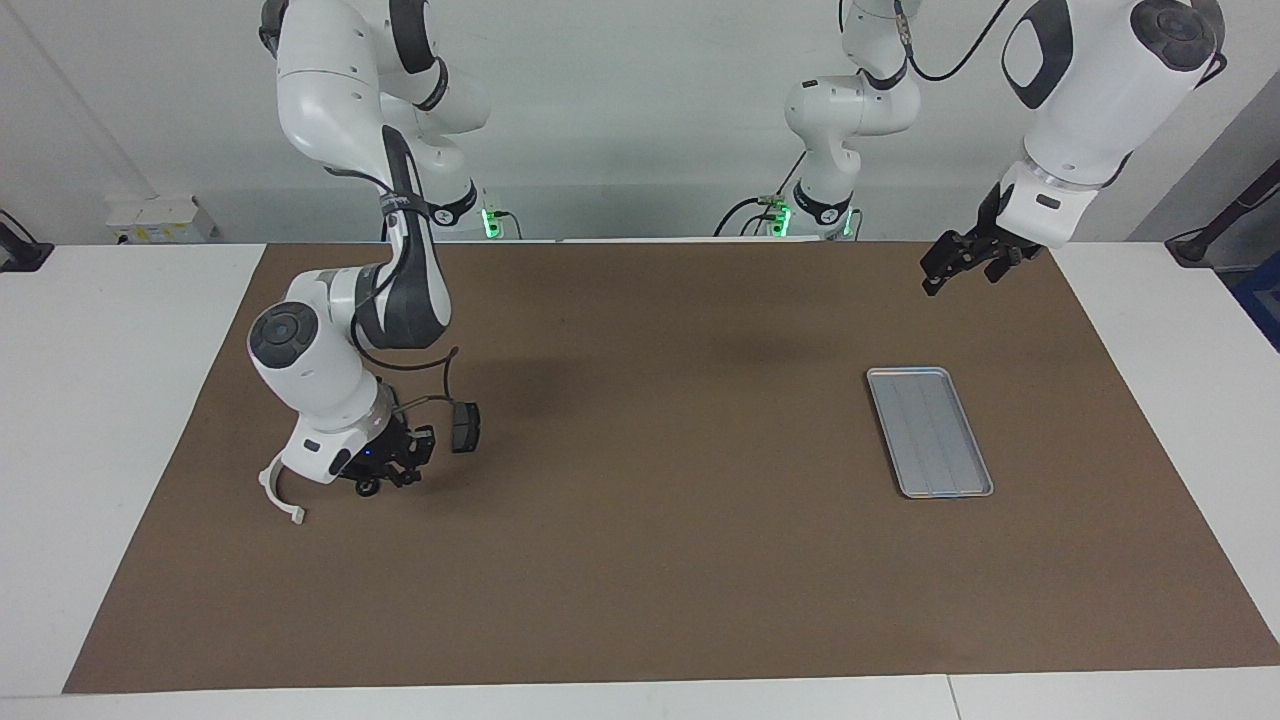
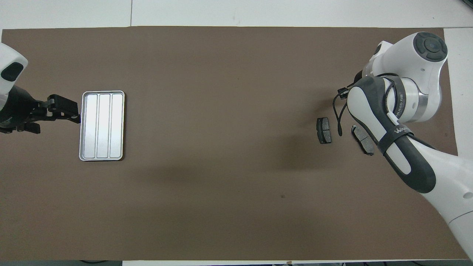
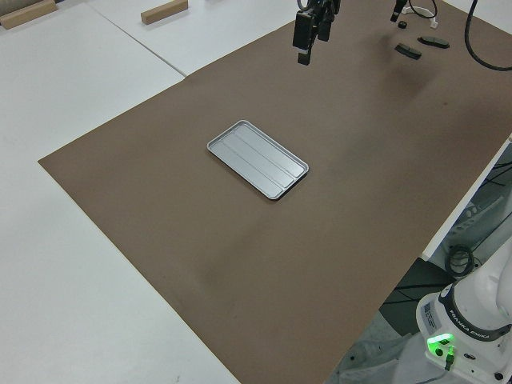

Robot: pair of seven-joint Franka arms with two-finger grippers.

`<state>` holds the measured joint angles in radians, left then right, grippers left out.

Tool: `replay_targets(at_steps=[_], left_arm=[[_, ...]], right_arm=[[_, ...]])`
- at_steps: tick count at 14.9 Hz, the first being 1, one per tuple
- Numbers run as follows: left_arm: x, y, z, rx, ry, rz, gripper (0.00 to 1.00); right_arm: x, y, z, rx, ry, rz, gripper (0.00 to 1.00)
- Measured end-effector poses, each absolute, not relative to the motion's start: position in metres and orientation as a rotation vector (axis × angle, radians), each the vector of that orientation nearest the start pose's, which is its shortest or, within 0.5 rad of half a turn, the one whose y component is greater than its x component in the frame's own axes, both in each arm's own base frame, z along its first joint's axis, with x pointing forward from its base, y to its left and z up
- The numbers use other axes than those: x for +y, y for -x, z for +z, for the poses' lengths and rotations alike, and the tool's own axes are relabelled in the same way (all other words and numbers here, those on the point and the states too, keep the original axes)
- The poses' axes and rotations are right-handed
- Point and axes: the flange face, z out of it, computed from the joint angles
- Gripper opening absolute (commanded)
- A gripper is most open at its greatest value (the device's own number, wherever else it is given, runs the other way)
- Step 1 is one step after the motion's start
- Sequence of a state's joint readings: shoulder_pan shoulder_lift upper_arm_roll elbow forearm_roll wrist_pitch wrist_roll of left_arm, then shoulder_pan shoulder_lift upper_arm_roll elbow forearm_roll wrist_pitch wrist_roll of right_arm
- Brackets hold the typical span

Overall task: Place bearing gear from tray to pile
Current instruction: 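Carry the part to the white arc with the right gripper and release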

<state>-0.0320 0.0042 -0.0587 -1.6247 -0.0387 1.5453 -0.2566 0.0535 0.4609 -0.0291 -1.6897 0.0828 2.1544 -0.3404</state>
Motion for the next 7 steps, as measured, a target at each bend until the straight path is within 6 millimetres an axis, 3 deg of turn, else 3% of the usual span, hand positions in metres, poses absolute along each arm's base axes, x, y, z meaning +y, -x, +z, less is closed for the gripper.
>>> replay_targets(at_steps=[7], left_arm=[[-0.054,-0.548,0.595,-0.263,3.151,0.141,1.00]], right_arm=[[0.012,-0.664,0.300,-0.513,3.052,-0.044,0.00]])
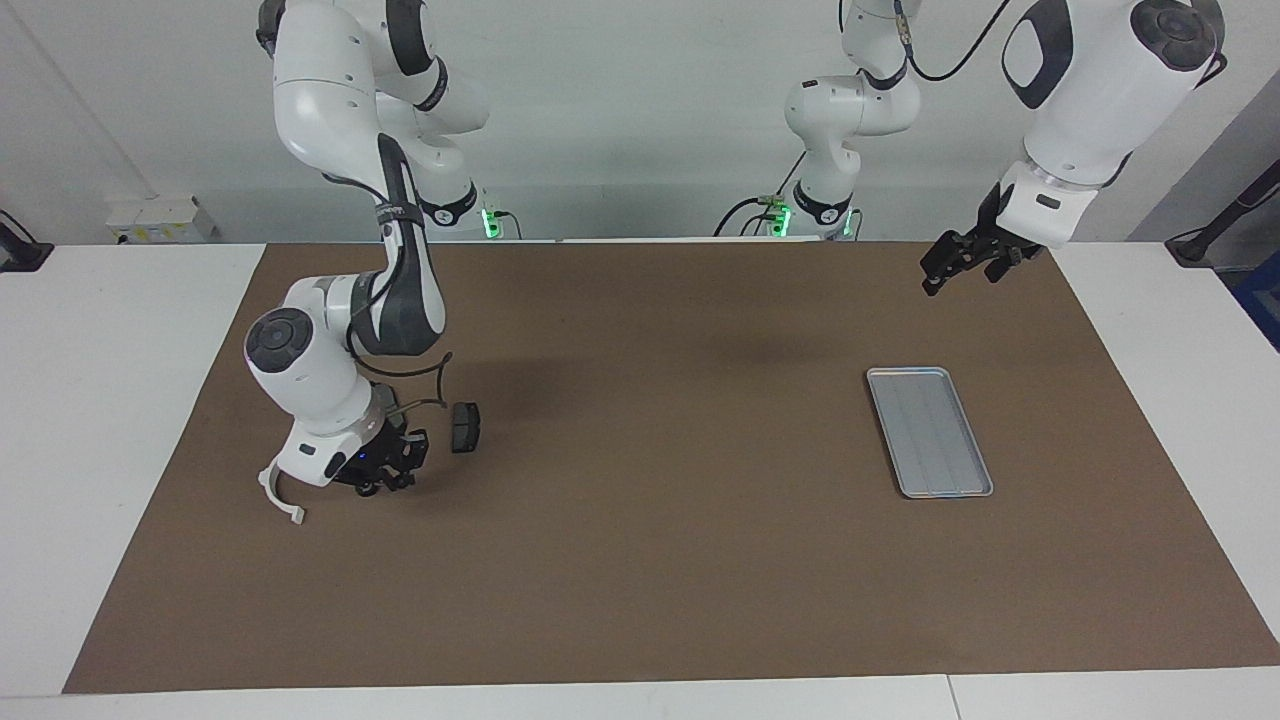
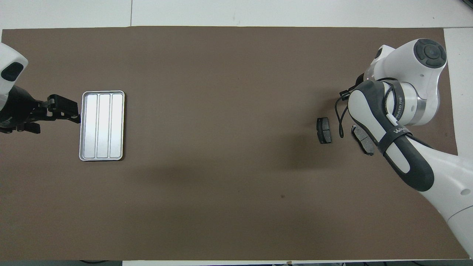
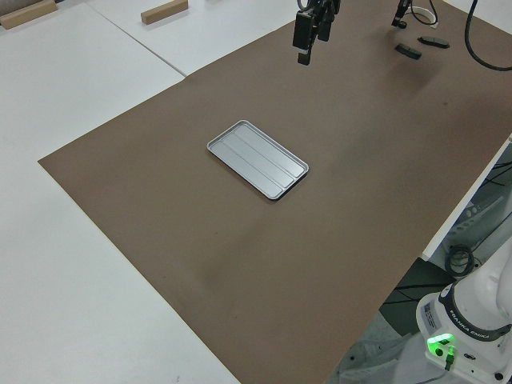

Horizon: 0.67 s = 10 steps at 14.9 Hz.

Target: Place bearing gear from tray to pile

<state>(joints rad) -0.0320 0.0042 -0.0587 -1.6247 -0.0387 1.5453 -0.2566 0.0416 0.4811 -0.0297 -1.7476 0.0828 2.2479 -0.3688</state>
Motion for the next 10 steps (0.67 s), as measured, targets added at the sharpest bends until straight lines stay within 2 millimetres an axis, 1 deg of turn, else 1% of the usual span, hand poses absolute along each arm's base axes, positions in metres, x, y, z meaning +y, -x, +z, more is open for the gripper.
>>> replay_targets(at_steps=[2,4,5,6,7,8,9,10], left_arm=[[-0.0540,-0.5481,0.5948,-0.263,3.151,0.141,1.00],[-0.0540,-0.5481,0.5949,-0.263,3.151,0.141,1.00],[-0.0540,-0.5481,0.5949,-0.263,3.151,0.141,1.00],[-0.0540,-0.5481,0.5949,-0.263,3.151,0.141,1.00],[-0.0540,-0.5481,0.5949,-0.263,3.151,0.141,1.00],[-0.0540,-0.5481,0.5949,-0.263,3.151,0.141,1.00],[-0.0540,-0.5481,0.5949,-0.263,3.151,0.141,1.00],[-0.0540,-0.5481,0.5949,-0.263,3.151,0.141,1.00]], right_arm=[[0.0116,-0.6612,0.2925,-0.512,3.052,-0.039,0.00],[0.0115,-0.6598,0.2893,-0.511,3.051,-0.029,0.00],[0.0115,-0.6594,0.2888,-0.511,3.051,-0.027,0.17],[0.0115,-0.6592,0.2885,-0.511,3.051,-0.026,0.54],[0.0115,-0.6591,0.2883,-0.511,3.051,-0.026,0.80],[0.0115,-0.6591,0.2883,-0.511,3.051,-0.026,0.94],[0.0115,-0.6591,0.2884,-0.511,3.051,-0.026,0.98],[0.0116,-0.6592,0.2893,-0.511,3.051,-0.028,0.98]])
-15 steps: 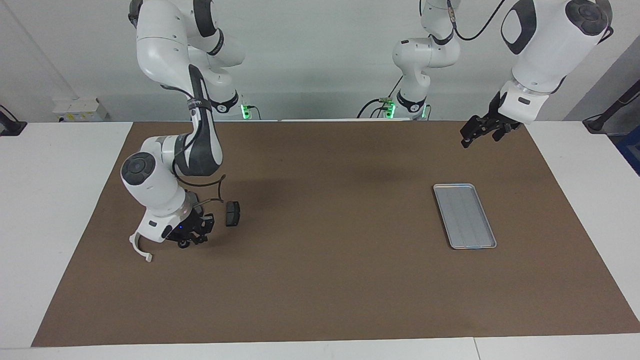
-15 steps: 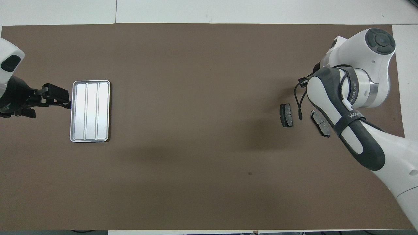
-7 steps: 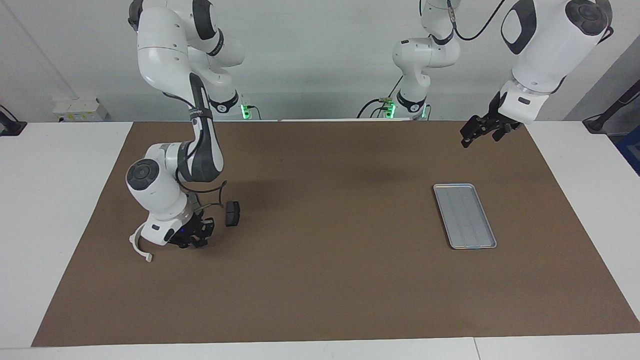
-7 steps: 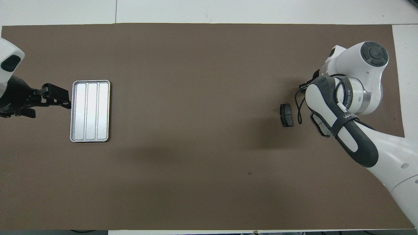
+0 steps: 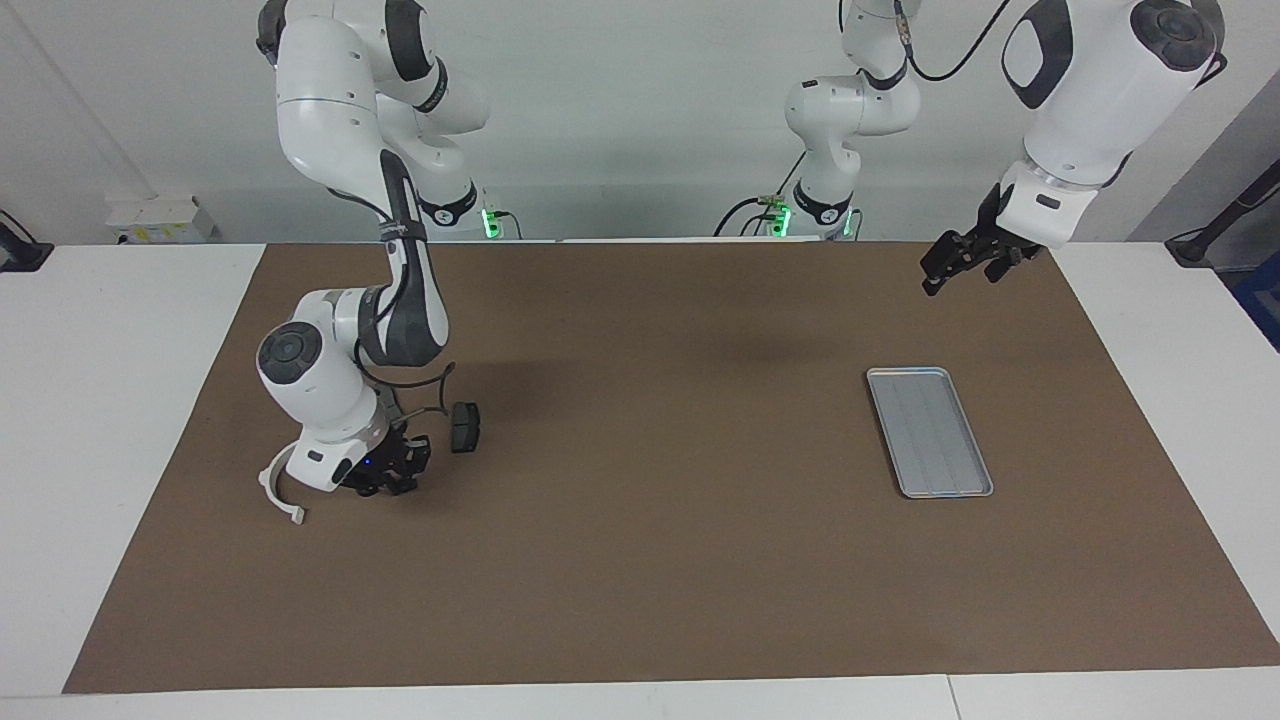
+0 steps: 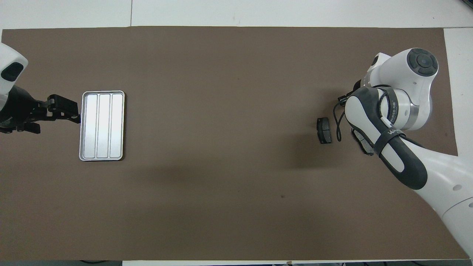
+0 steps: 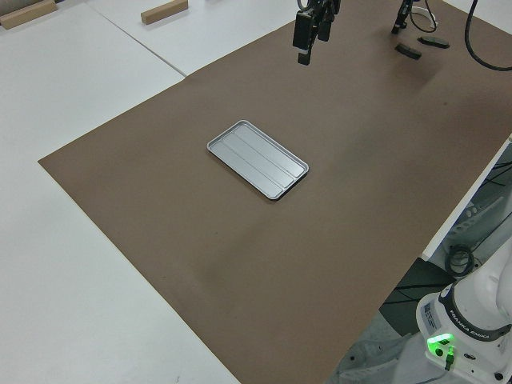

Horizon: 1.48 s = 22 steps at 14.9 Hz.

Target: Place bearing gear from tray to pile

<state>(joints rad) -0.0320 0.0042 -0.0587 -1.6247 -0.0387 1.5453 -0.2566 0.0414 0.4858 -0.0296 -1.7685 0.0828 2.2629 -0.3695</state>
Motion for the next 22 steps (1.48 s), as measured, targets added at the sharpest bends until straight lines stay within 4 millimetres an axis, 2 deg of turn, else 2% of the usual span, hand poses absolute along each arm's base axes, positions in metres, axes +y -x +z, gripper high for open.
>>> replay_targets(at_steps=[2,3,7,9,14,17,20,22], left_arm=[[-0.054,-0.548,0.595,-0.263,3.151,0.141,1.00],[-0.054,-0.548,0.595,-0.263,3.151,0.141,1.00],[-0.054,-0.548,0.595,-0.263,3.151,0.141,1.00],[-0.054,-0.548,0.595,-0.263,3.151,0.141,1.00],[-0.054,-0.548,0.595,-0.263,3.151,0.141,1.00],[-0.054,-0.548,0.595,-0.263,3.151,0.141,1.00],[-0.054,-0.548,0.595,-0.263,3.151,0.141,1.00],[-0.054,-0.548,0.595,-0.263,3.151,0.141,1.00]], right_arm=[[0.014,-0.659,0.299,-0.499,3.050,-0.020,0.99],[0.017,-0.659,0.311,-0.466,3.053,-0.021,0.99],[0.035,-0.652,0.378,-0.343,3.062,-0.062,0.99],[0.036,-0.643,0.414,-0.328,3.060,-0.056,0.99],[0.027,-0.614,0.517,-0.329,3.095,-0.044,0.99],[0.023,-0.590,0.567,-0.279,3.110,-0.005,0.99],[0.009,-0.563,0.602,-0.242,3.114,0.014,0.99],[-0.009,-0.557,0.608,-0.195,3.119,0.026,1.00]])
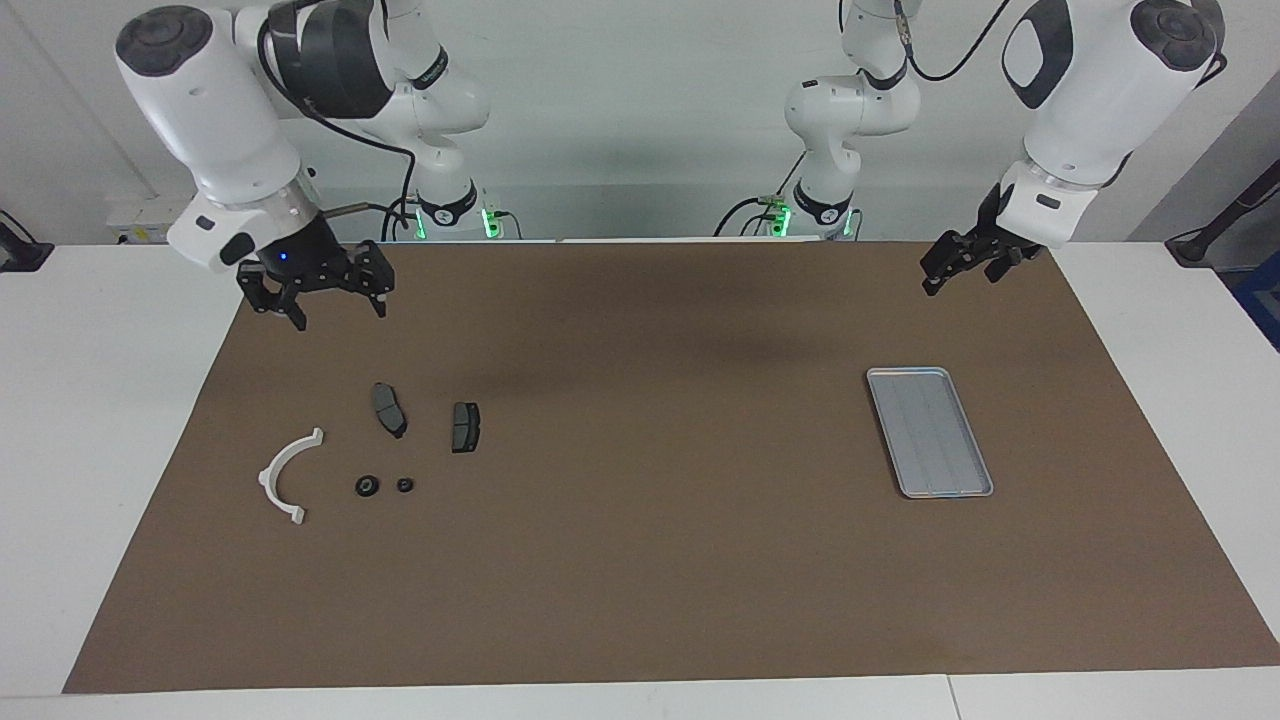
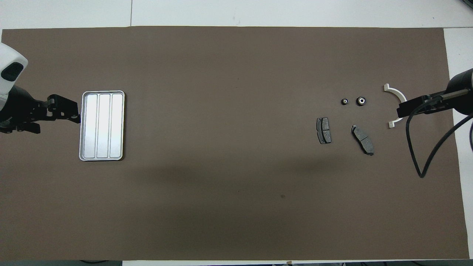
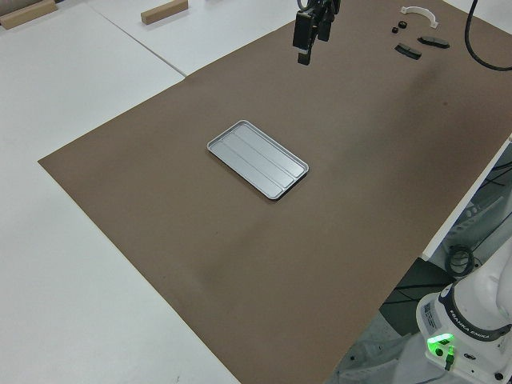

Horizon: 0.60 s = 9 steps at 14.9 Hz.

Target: Place bearing gear from tray to pile

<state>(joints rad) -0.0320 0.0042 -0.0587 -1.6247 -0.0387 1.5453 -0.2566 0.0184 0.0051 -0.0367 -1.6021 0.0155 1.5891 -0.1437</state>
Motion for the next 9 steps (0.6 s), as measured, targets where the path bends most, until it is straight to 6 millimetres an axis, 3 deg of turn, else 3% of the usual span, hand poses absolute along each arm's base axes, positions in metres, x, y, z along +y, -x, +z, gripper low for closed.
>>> replay_targets(at_steps=[3,9], left_arm=[[-0.054,-0.548,0.595,-0.263,3.151,0.141,1.00],[-0.054,-0.548,0.595,-0.263,3.151,0.141,1.00]], right_arm=[[-0.027,-0.555,0.610,-0.145,3.127,0.032,1.00],[-0.025,-0.540,0.626,-0.105,3.128,0.038,1.00]])
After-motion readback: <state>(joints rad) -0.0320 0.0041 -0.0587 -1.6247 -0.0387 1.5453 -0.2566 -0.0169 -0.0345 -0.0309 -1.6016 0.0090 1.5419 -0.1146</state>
